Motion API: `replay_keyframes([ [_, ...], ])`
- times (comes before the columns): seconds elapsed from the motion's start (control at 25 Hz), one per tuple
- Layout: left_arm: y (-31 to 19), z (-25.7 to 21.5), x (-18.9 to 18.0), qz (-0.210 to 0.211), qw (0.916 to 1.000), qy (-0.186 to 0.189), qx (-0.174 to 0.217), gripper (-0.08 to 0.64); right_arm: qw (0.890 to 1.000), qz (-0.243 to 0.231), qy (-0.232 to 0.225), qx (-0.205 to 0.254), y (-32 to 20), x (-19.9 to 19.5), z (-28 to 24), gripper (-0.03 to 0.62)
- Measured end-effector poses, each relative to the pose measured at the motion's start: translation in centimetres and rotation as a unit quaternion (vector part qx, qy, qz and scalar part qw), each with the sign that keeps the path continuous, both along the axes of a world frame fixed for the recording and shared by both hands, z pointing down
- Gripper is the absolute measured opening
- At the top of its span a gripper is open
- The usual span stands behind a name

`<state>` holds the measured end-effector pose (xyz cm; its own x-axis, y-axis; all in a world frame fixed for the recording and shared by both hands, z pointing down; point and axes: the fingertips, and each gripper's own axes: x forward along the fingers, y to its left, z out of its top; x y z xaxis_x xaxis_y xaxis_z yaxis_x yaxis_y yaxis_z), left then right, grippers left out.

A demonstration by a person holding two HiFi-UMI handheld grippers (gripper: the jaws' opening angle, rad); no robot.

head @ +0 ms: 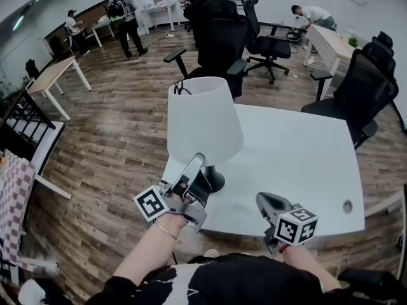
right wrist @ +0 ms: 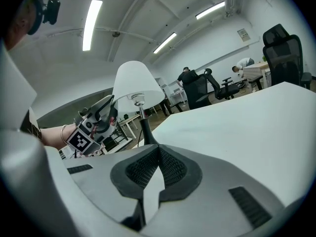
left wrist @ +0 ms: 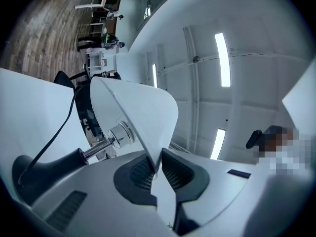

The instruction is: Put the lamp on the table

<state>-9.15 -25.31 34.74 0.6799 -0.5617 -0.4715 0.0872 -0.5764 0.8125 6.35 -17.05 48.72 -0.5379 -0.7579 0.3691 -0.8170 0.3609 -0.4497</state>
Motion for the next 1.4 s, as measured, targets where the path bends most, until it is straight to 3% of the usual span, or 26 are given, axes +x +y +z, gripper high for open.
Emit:
replay_keyframes([
  [1.4,1.5,0.5,2.6,-0.124,0.9916,-0.031,-0.018,0.046,0.997,-0.076,-0.007,-0.008,3.1,7.7,0.1,0.017],
])
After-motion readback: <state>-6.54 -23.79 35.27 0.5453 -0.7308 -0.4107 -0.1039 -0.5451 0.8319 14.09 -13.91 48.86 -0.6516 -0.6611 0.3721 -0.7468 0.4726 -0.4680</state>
